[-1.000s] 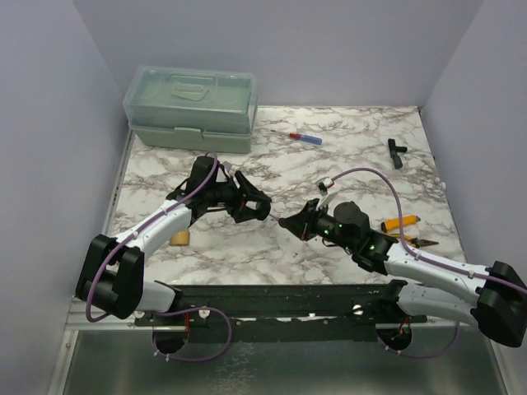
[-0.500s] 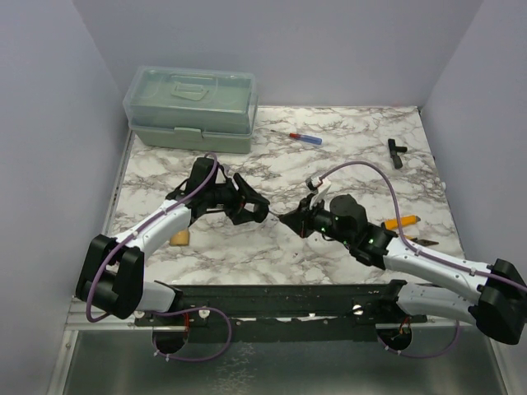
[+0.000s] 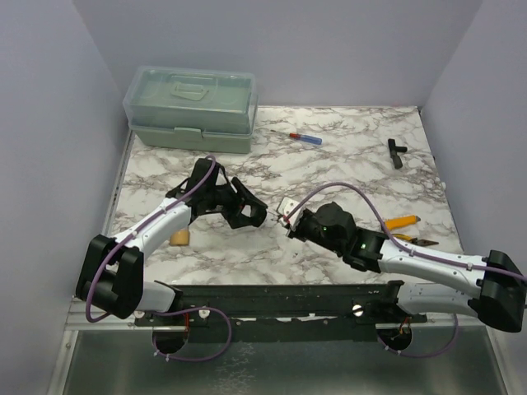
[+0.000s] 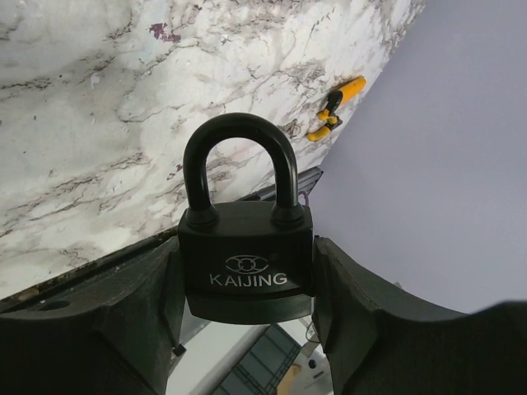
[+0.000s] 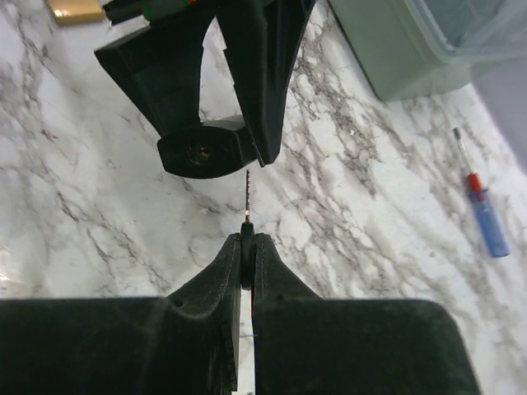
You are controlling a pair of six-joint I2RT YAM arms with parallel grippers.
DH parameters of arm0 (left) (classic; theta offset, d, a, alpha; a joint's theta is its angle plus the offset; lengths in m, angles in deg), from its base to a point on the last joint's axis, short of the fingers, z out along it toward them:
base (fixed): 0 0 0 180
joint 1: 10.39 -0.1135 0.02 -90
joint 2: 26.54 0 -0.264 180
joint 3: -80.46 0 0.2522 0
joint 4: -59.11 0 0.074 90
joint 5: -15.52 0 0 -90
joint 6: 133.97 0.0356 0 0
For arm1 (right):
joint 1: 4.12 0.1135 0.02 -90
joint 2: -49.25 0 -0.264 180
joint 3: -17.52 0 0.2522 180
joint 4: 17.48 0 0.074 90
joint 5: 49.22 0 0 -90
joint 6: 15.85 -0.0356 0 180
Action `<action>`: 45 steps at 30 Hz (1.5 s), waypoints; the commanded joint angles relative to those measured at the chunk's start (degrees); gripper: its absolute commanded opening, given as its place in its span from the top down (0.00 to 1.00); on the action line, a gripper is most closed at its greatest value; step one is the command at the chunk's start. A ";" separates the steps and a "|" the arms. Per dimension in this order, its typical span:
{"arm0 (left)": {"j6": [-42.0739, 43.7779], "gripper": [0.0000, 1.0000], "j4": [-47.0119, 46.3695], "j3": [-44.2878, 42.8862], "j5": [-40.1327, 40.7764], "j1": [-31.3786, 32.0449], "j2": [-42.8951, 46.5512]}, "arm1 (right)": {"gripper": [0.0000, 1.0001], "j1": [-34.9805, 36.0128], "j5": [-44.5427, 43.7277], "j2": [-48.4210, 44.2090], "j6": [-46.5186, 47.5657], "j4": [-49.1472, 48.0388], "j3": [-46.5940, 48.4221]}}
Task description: Unlock with the key
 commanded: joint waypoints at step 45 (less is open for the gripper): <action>1.44 1.00 20.25 -4.41 14.02 -1.64 -0.86 | 1.00 12.76 -7.20 6.18 23.33 -4.74 2.20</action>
